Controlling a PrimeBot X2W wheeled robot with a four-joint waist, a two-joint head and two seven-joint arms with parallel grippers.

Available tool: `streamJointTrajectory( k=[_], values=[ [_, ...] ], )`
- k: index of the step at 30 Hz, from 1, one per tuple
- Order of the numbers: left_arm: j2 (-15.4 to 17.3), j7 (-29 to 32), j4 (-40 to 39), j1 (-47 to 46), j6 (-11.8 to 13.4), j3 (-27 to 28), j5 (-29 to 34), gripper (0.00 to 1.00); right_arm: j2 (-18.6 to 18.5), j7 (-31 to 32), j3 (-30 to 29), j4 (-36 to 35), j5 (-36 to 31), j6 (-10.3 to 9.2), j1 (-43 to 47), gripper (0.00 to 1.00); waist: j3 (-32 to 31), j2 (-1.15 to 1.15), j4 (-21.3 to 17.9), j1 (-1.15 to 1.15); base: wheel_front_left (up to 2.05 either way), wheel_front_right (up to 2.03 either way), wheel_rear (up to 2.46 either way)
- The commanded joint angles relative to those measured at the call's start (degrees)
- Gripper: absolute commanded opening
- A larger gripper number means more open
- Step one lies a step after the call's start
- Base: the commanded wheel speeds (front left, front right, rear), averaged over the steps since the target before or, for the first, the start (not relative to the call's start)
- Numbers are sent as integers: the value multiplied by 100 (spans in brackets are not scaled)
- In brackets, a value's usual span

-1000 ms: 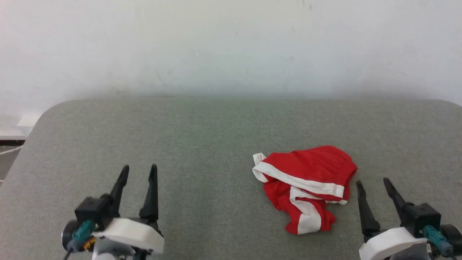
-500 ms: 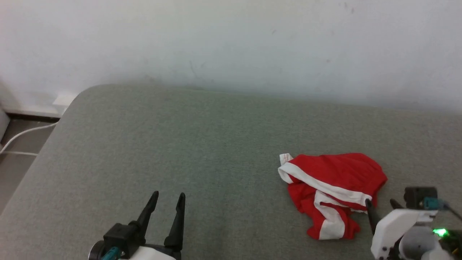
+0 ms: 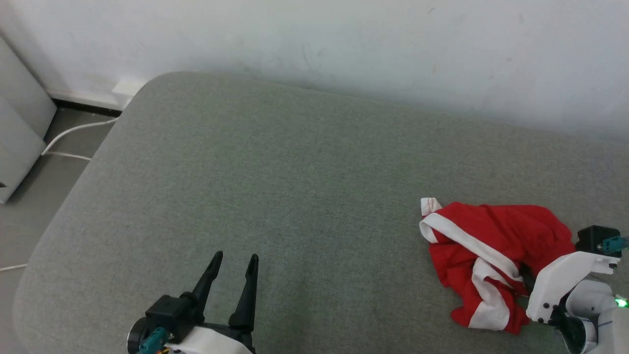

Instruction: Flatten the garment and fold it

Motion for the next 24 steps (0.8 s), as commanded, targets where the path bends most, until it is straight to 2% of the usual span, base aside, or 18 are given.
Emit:
streamJointTrajectory(
  k=[1,2,3,7,11,17,21,24],
  values=[
    [-35,-27,31,-89,-49,30,73,100,13,-88,-74,111,-108,-11,-58,100,94,0,103,-1,0,0,0],
    [-50,-27,44,-88,-60,34,91,100,14,-181,-141,174,-131,-11,-79,66,96,0,110,-1,0,0,0],
    [-63,-27,60,-88,-69,35,109,100,14,-308,-199,232,-110,-11,-101,0,91,0,113,-1,0,0,0],
    [-107,-27,113,-76,-95,68,151,100,15,-888,-413,327,-130,-11,-190,0,-4,0,44,-1,0,0,0],
    [-132,-27,51,-58,-111,110,156,100,15,-1299,-649,150,-546,-11,-294,0,-108,0,-53,-1,0,0,0],
    [-171,-27,31,-30,-130,83,188,100,-93,-1568,-900,-663,-1167,-11,-704,0,-305,0,-177,-1,0,0,0],
    [-198,-27,31,-23,-135,32,187,100,-326,-1560,-699,-1310,-1490,-11,-998,0,-364,0,-147,-1,0,0,0],
    [-214,-27,24,-18,-137,-5,176,100,-537,-1485,-174,-1714,-1638,-11,-1134,0,-366,0,-61,-1,0,0,0]
  ],
)
